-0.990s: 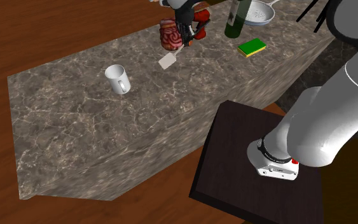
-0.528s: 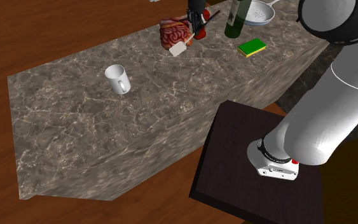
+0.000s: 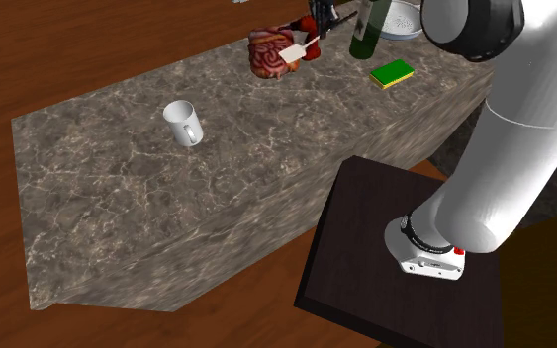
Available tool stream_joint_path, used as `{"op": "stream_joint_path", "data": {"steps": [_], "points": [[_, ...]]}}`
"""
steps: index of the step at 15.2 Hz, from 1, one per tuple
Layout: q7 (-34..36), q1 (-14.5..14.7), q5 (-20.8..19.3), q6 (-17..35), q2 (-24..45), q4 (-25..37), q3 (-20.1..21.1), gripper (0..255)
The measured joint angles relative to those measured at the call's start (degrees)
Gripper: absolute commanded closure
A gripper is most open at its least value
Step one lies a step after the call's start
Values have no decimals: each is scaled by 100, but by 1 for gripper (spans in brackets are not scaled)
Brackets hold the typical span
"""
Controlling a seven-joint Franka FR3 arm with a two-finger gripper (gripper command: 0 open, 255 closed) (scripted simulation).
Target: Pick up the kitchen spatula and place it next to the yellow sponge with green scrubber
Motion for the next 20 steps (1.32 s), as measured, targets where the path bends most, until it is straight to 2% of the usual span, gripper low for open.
{"op": "stream_joint_path", "data": {"steps": [2, 6, 20], "points": [[-282, -263, 166, -145, 338, 494, -26, 255], [-644, -630, 358, -257, 773, 1004, -46, 255], [-733, -669, 524, 611, 1110, 445, 44, 255]]}}
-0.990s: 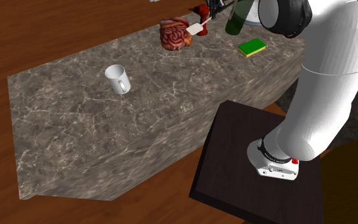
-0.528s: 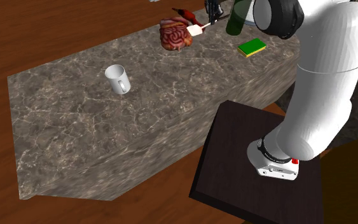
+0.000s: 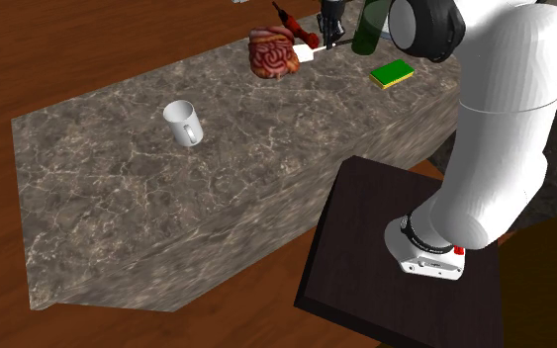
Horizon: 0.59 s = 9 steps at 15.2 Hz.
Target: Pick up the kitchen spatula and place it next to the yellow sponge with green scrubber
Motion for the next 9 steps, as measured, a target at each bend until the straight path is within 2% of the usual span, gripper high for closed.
{"op": "stream_joint_path", "data": {"steps": [7, 8, 9], "points": [[-11, -10, 17, 47, 29, 1, 4, 255], [-4, -2, 11, 54, 18, -14, 0, 0], [1, 4, 10, 51, 21, -25, 4, 0]]}}
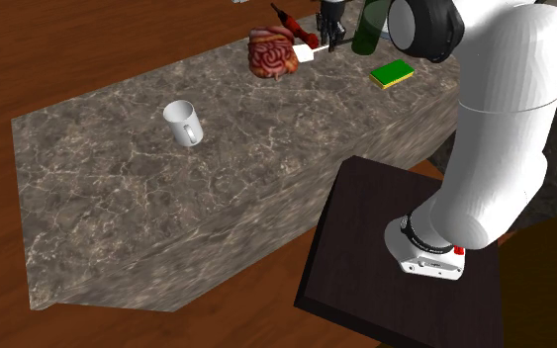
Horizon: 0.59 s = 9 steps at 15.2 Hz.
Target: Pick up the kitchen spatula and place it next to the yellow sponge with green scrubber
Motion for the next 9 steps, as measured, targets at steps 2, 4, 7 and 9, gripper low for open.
{"op": "stream_joint_path", "data": {"steps": [2, 4, 7, 9], "points": [[5, 7, 0, -2, 5, -10, 4, 0], [7, 8, 0, -4, 7, -10, 6, 0], [38, 26, -36, -178, -63, 99, -12, 0], [47, 34, -96, -431, -200, 228, -52, 0]]}}
